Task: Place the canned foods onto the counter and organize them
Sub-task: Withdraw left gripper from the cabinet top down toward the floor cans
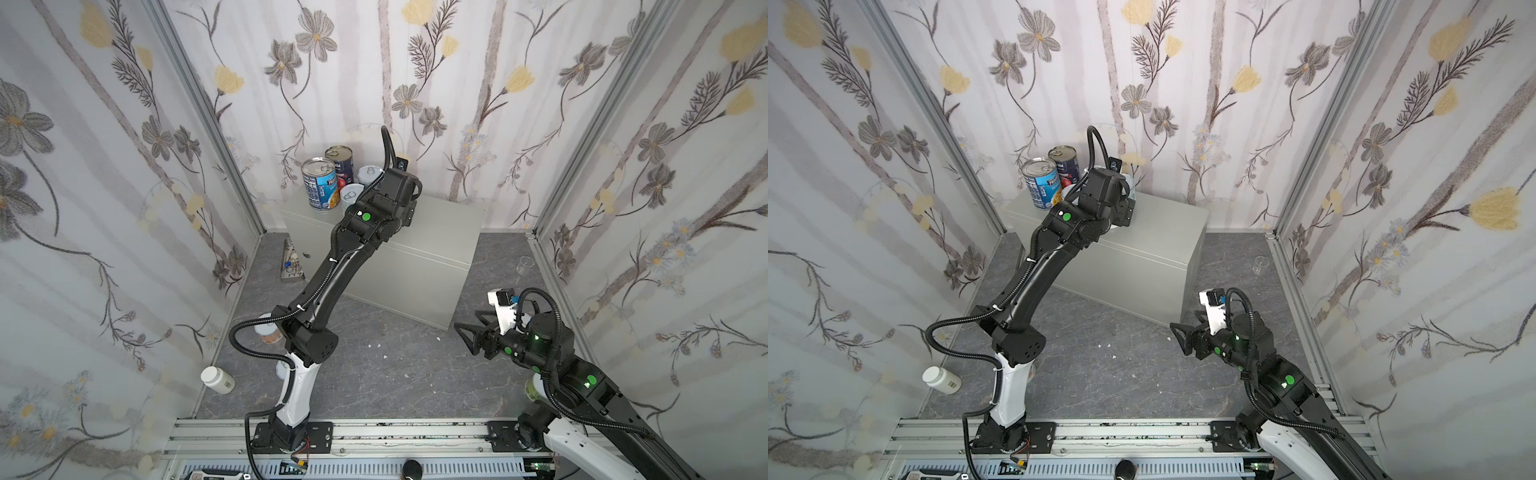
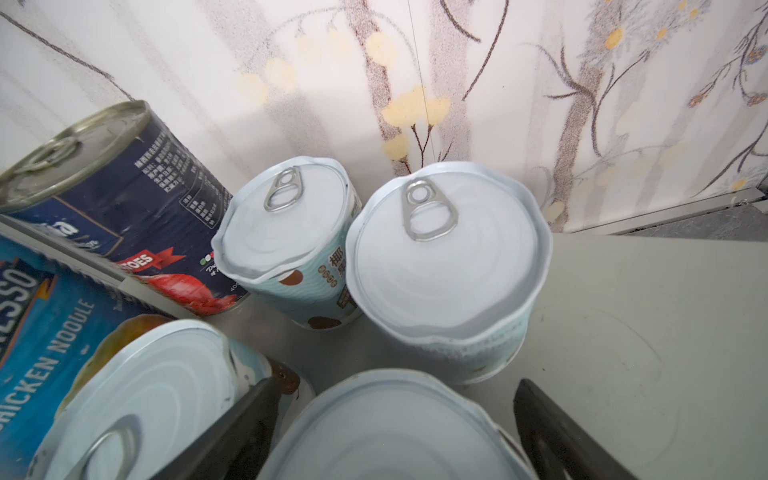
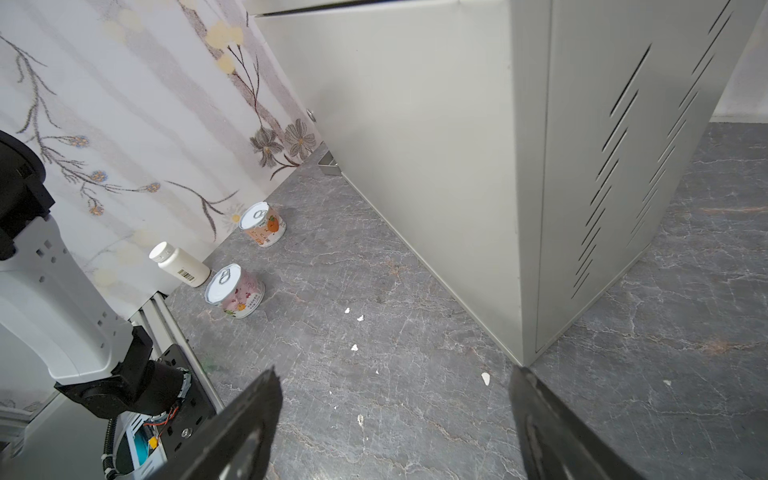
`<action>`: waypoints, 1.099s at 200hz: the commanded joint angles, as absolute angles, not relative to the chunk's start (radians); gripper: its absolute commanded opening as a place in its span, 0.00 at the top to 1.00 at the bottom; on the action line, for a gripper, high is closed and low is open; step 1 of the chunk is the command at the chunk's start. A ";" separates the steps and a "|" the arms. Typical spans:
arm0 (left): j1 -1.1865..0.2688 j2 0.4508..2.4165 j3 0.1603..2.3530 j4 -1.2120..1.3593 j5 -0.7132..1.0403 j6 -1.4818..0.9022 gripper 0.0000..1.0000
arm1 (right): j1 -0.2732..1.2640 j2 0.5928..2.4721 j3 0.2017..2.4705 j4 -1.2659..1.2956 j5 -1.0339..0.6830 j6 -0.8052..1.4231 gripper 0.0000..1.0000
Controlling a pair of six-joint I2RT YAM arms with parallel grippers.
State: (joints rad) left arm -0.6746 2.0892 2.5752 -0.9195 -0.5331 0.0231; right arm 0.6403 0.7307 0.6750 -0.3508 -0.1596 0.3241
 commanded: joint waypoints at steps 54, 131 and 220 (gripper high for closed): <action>-0.675 1.981 2.585 -0.779 -0.423 -0.015 0.08 | 0.643 0.713 0.673 -0.311 -0.170 0.336 0.14; -0.704 1.774 2.431 -0.766 -0.333 -0.056 0.01 | 0.644 0.658 0.702 -0.369 -0.148 0.360 0.12; -0.729 1.327 1.794 -0.653 -0.357 -0.184 0.00 | 0.652 0.568 0.703 -0.506 -0.066 0.404 0.09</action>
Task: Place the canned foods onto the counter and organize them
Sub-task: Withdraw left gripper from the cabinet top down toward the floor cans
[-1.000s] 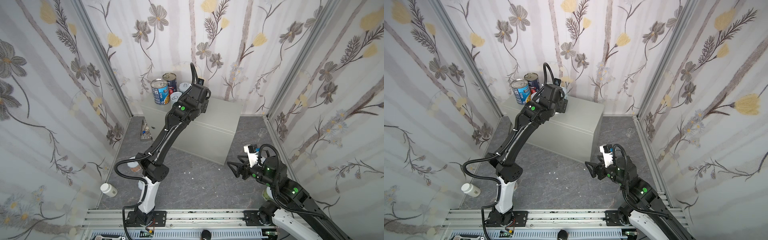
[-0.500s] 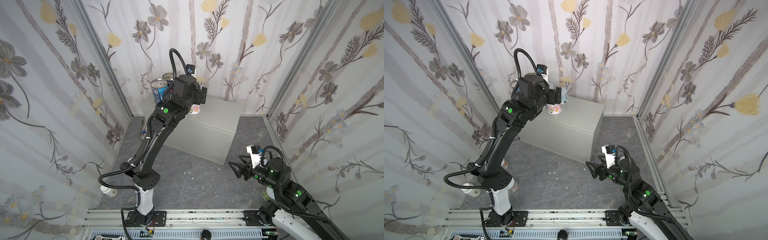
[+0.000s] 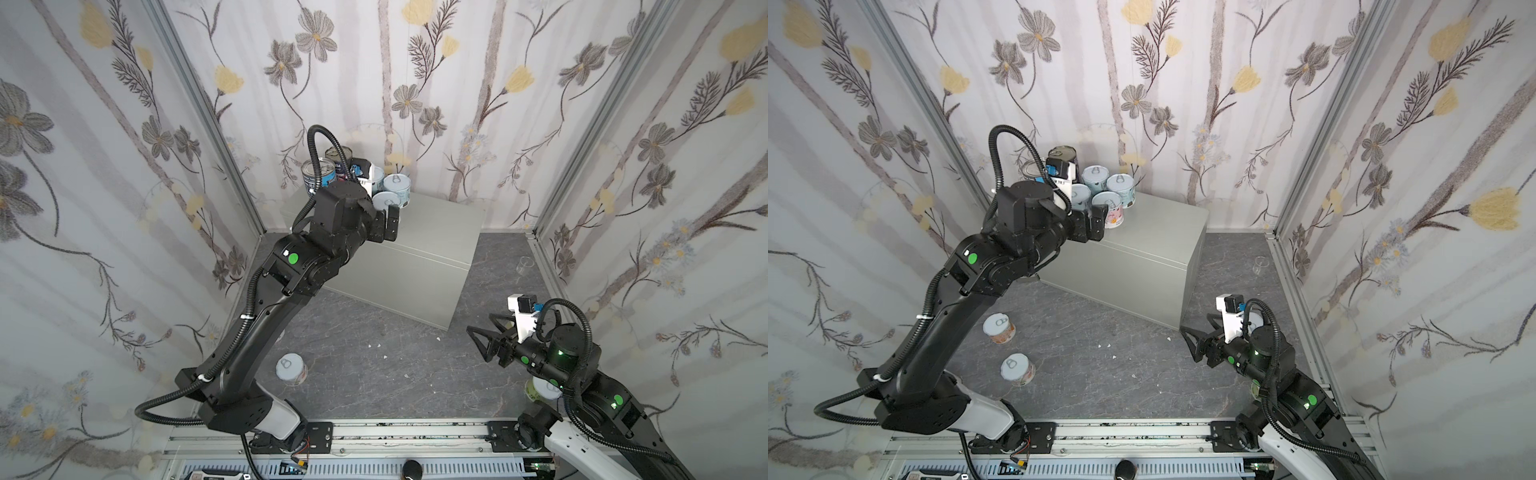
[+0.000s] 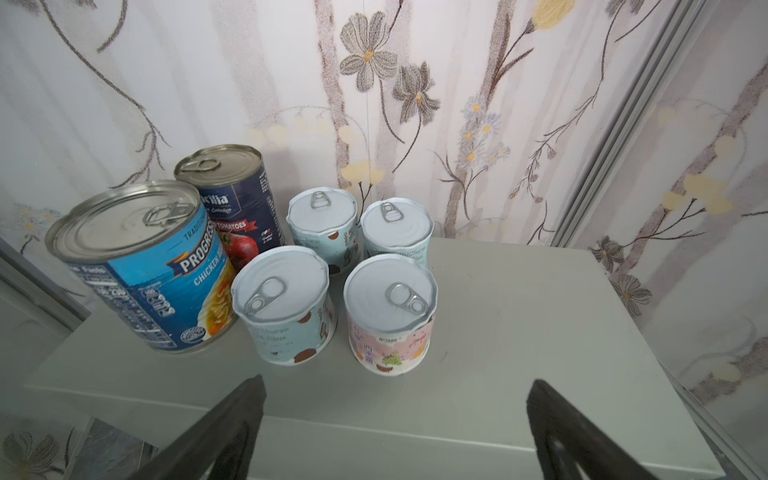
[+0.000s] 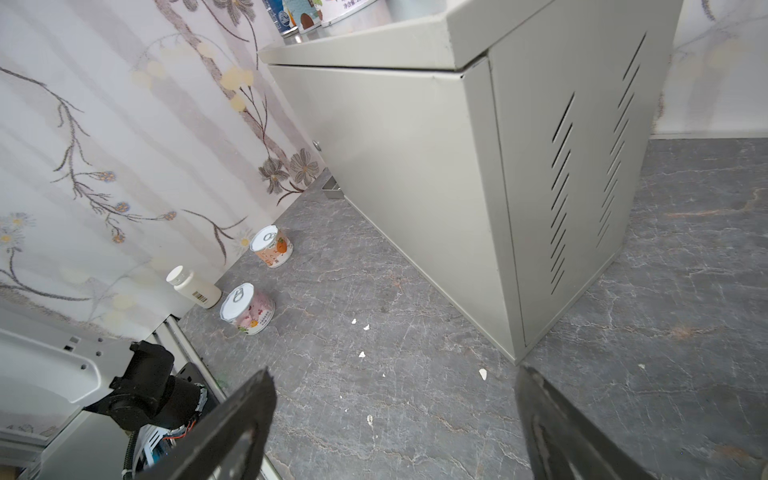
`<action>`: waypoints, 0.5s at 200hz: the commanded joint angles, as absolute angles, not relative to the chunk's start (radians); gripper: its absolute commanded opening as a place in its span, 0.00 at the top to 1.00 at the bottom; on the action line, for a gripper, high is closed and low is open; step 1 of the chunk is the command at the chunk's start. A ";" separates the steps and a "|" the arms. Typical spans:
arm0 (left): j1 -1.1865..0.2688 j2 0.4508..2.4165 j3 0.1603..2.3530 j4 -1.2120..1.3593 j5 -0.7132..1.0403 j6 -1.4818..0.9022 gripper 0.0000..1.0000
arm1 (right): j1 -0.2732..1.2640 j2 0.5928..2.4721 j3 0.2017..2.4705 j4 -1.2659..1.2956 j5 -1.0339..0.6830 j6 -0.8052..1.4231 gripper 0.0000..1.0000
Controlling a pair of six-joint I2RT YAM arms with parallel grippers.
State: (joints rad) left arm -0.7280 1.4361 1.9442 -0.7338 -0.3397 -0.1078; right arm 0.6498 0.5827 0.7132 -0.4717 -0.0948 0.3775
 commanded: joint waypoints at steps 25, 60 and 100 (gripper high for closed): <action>-0.729 1.146 1.531 -0.612 -0.363 -0.294 0.00 | 0.656 0.555 0.695 -0.511 -0.064 0.437 0.09; -0.730 0.943 1.245 -0.596 -0.445 -0.436 0.00 | 0.679 0.586 0.666 -0.474 -0.079 0.476 0.10; -0.729 0.804 0.961 -0.592 -0.514 -0.588 0.00 | 0.770 0.622 0.593 -0.401 -0.023 0.542 0.10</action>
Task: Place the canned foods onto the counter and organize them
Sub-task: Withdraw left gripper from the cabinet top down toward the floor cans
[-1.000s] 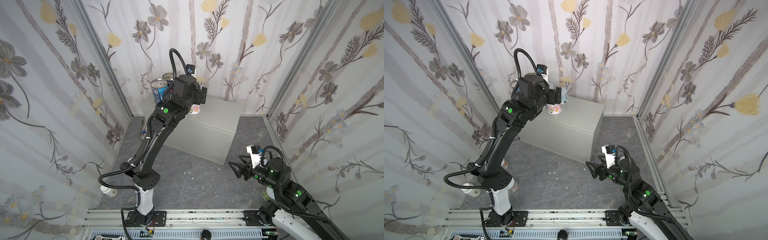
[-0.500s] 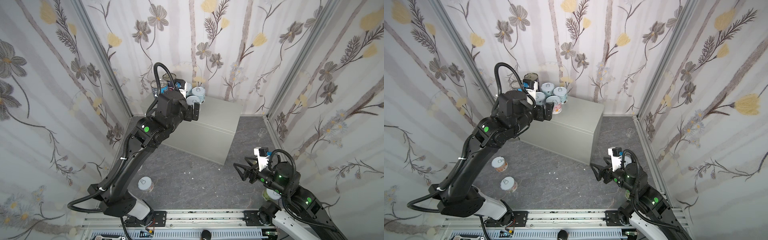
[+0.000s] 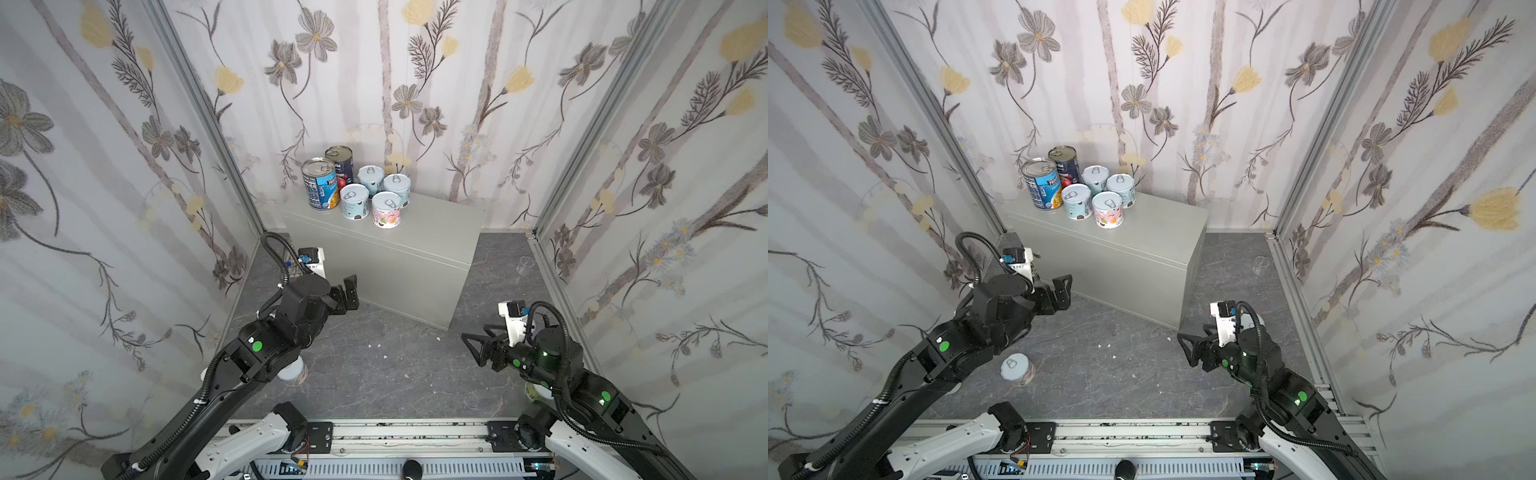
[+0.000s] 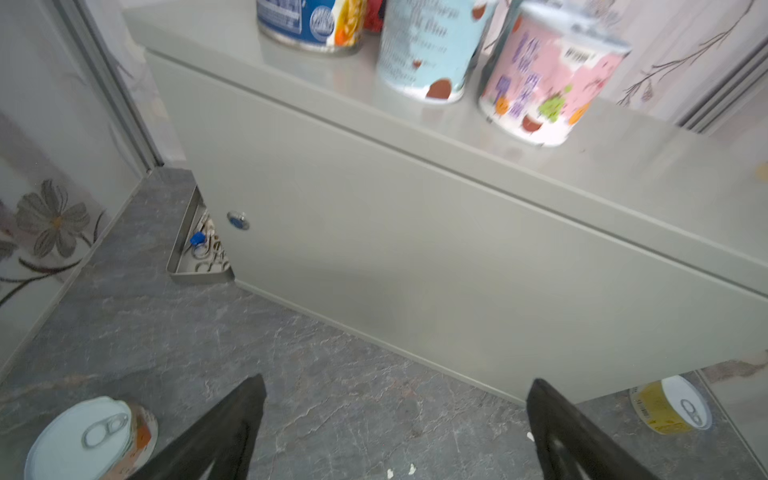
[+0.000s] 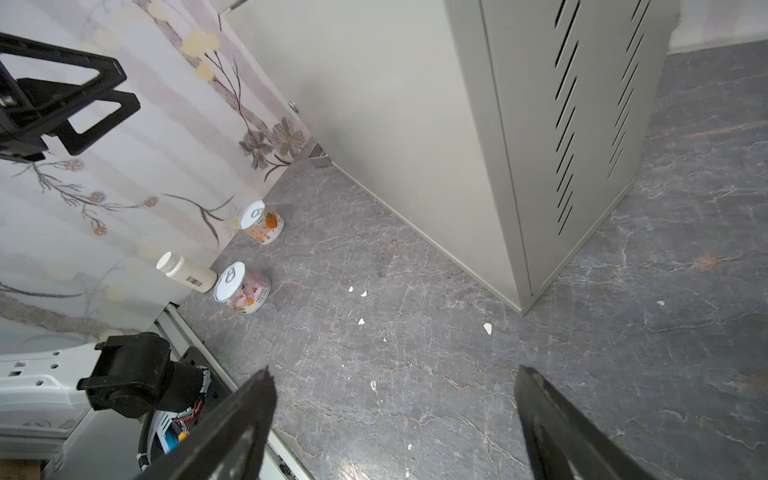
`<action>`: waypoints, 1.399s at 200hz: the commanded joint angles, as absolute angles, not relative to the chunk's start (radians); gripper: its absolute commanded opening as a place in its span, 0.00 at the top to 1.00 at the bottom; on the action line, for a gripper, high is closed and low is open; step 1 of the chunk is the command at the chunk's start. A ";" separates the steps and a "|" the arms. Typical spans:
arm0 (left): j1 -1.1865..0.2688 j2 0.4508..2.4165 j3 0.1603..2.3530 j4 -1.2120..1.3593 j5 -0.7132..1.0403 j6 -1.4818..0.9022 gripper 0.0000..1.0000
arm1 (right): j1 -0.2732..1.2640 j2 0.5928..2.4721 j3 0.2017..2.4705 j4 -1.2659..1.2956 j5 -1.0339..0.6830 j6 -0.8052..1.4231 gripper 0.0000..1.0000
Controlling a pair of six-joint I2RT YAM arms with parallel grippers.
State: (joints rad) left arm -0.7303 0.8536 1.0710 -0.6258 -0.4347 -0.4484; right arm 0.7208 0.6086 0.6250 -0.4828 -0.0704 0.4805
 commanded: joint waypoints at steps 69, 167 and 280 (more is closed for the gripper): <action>-0.706 0.779 0.737 -0.598 -0.761 -0.855 0.00 | 1.046 0.748 0.482 -0.236 0.121 0.664 0.10; -0.296 0.996 0.796 -0.616 -0.639 -0.923 0.00 | 1.246 1.064 0.414 0.009 0.205 0.712 0.10; 0.060 1.244 0.848 -0.568 -0.524 -0.981 0.00 | 1.265 1.334 0.495 0.164 0.181 0.607 0.07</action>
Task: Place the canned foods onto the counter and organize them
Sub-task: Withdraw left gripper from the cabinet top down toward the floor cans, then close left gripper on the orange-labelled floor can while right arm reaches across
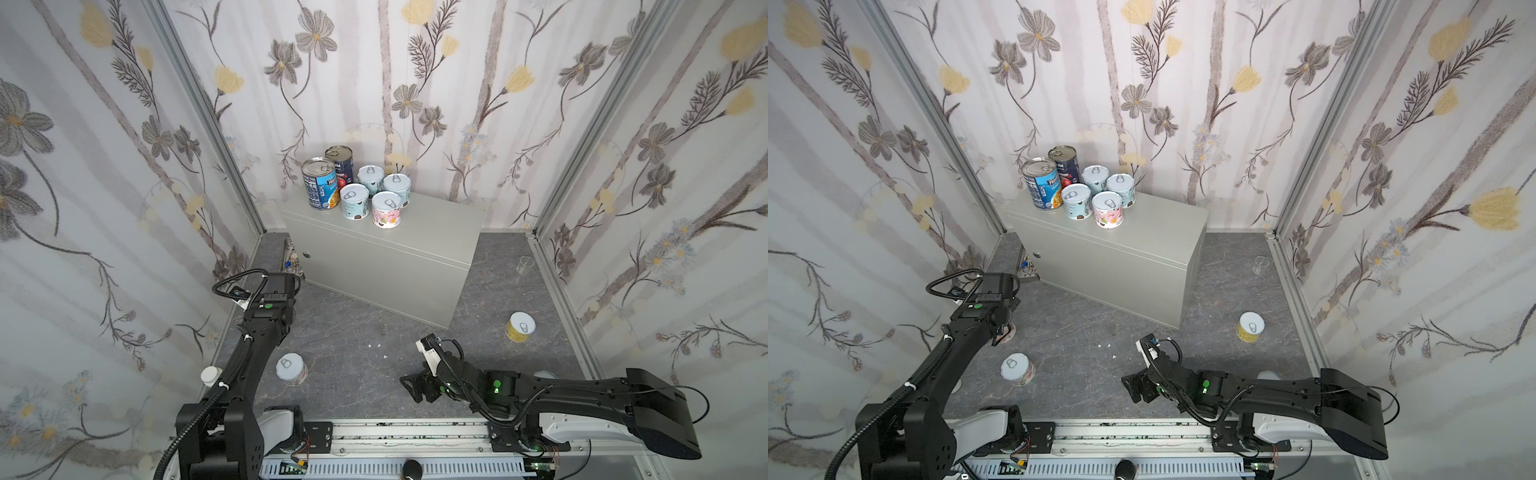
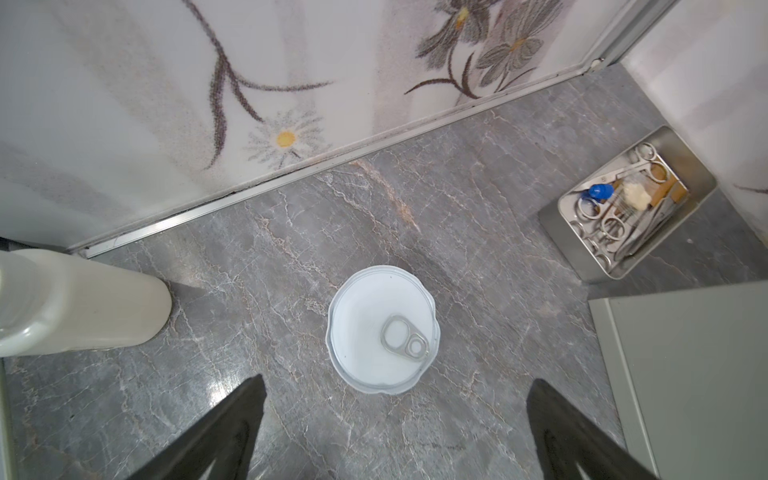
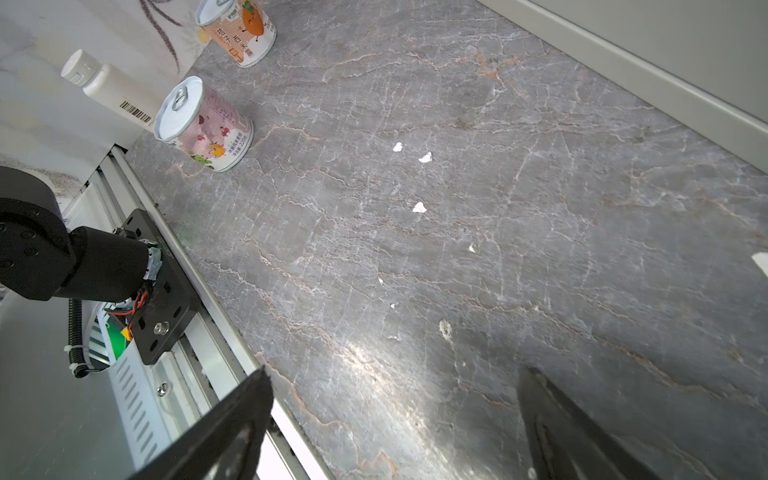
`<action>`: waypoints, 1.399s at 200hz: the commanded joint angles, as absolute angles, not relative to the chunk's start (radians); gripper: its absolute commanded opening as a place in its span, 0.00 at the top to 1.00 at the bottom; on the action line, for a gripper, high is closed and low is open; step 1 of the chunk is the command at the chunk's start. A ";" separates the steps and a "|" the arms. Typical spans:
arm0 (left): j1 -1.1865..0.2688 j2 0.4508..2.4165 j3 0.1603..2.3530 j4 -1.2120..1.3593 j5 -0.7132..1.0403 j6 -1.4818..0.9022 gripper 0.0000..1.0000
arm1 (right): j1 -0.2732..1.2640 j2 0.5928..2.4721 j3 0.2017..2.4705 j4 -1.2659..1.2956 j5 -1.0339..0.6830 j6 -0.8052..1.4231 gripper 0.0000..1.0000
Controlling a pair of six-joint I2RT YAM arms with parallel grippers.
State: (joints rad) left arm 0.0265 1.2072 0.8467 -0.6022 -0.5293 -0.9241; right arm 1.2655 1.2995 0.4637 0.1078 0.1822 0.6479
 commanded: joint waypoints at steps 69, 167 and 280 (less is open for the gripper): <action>0.111 1.428 0.874 -0.486 -0.497 -0.976 0.00 | 1.241 1.460 0.603 0.158 0.166 0.510 0.05; 0.112 1.569 0.887 -0.403 -0.465 -0.989 0.00 | 1.145 1.626 0.720 0.180 0.077 0.428 0.05; 0.112 1.700 0.908 -0.380 -0.457 -1.005 0.01 | 1.108 1.655 0.707 0.216 0.044 0.413 0.05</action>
